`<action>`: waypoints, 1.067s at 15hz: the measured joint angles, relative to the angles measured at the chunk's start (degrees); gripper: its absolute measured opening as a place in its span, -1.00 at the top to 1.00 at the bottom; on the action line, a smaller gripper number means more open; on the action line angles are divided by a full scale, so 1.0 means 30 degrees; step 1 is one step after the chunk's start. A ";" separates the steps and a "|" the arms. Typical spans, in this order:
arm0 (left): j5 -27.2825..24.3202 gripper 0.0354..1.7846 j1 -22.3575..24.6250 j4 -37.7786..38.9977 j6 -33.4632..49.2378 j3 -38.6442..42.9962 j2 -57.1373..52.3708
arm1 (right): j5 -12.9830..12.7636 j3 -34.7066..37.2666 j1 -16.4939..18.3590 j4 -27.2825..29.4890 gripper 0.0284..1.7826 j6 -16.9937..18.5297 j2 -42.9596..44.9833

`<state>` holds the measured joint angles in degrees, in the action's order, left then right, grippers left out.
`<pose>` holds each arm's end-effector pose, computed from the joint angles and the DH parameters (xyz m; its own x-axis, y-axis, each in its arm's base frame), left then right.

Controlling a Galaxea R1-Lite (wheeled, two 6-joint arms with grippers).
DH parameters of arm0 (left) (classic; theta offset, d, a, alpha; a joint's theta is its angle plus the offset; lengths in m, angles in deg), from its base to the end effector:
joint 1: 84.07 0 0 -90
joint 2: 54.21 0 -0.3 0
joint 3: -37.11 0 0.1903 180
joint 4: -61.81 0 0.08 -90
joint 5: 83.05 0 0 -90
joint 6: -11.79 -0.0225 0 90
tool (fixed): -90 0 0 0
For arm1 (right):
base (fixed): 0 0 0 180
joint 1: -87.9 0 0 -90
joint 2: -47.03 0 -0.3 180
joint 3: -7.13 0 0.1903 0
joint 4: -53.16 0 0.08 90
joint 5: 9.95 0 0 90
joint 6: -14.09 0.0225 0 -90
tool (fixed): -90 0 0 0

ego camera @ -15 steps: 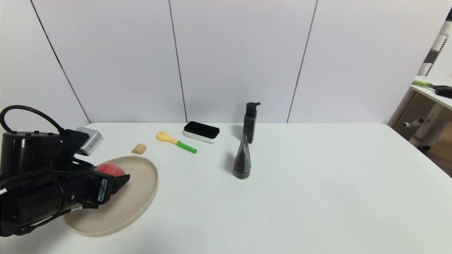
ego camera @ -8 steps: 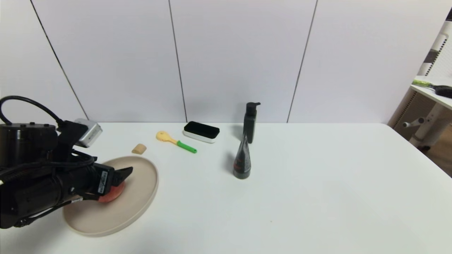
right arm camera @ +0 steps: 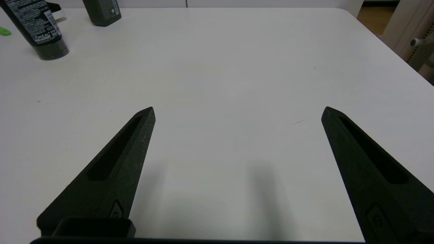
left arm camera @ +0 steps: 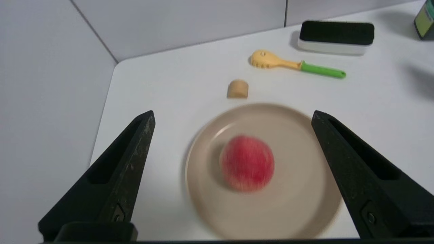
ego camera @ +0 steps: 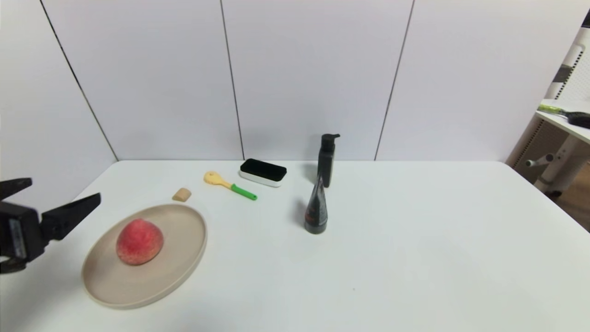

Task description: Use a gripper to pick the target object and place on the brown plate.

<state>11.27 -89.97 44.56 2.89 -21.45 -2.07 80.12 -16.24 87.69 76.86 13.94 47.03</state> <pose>0.1052 -0.0092 0.2389 0.9820 -0.0257 -0.1874 0.0575 0.9845 0.1659 -0.0228 -0.0001 0.0749 1.0000 0.0049 -0.0058 -0.0049 1.0000 -0.0026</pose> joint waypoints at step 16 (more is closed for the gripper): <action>-0.1650 -0.89 0.1967 -0.1995 0.2637 1.1699 -1.6425 | 0.0000 0.0000 0.0000 0.0000 -0.90 0.0000 0.0000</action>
<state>6.32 -84.07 38.58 10.80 13.65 -51.34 80.12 -16.24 87.69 76.86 13.94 47.03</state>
